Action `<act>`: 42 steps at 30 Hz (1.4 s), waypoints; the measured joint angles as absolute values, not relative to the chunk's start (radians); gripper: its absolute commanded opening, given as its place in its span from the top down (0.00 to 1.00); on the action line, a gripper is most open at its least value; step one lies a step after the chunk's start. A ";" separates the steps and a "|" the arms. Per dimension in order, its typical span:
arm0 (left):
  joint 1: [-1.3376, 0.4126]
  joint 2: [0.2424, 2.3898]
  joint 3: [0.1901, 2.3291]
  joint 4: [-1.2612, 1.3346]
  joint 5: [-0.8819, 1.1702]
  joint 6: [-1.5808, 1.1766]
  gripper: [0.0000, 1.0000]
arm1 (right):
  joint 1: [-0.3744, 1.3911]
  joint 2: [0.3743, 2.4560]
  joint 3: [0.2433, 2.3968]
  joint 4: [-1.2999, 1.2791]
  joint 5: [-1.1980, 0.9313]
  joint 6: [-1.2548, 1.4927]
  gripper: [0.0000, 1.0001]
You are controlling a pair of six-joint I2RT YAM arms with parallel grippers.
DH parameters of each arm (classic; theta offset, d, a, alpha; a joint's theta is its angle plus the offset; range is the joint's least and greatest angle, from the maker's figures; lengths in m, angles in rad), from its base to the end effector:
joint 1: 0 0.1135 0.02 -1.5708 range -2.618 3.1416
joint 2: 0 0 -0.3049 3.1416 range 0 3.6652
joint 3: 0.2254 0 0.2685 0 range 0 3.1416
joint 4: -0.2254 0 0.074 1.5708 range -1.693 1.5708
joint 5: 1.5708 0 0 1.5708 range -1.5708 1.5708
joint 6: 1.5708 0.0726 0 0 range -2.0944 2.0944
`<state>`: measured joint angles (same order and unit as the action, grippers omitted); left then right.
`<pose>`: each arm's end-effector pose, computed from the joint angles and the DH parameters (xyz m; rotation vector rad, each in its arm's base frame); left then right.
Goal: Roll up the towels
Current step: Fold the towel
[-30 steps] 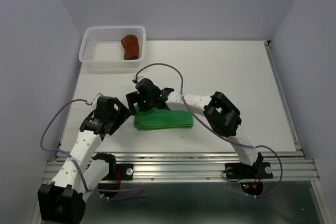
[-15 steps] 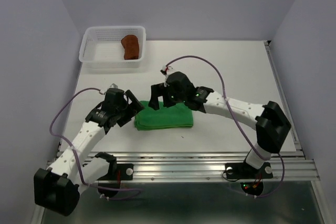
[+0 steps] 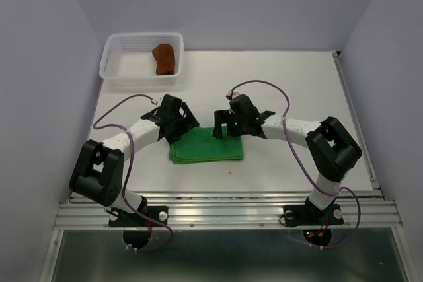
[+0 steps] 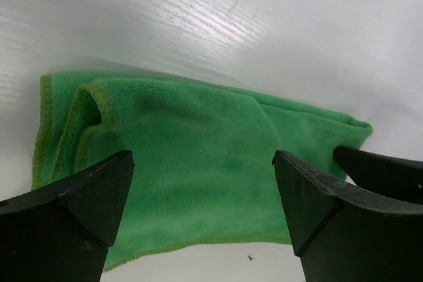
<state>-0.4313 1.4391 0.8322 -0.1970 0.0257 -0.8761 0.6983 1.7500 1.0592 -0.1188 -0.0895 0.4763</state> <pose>0.2998 -0.1400 0.2102 -0.5332 2.4161 -0.6322 0.3139 0.2719 0.1871 -0.3188 2.4593 0.6421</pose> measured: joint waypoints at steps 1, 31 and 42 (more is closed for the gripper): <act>-0.431 1.469 0.840 -0.194 0.014 -0.874 0.01 | 0.698 1.760 1.059 -0.117 -0.091 0.474 0.00; -0.714 2.306 1.808 -0.131 0.237 -0.372 0.01 | 0.935 1.577 0.720 0.165 0.020 0.760 0.00; -0.717 2.312 1.835 -0.178 0.191 -0.314 0.01 | 0.937 1.602 0.792 0.086 0.031 0.678 0.00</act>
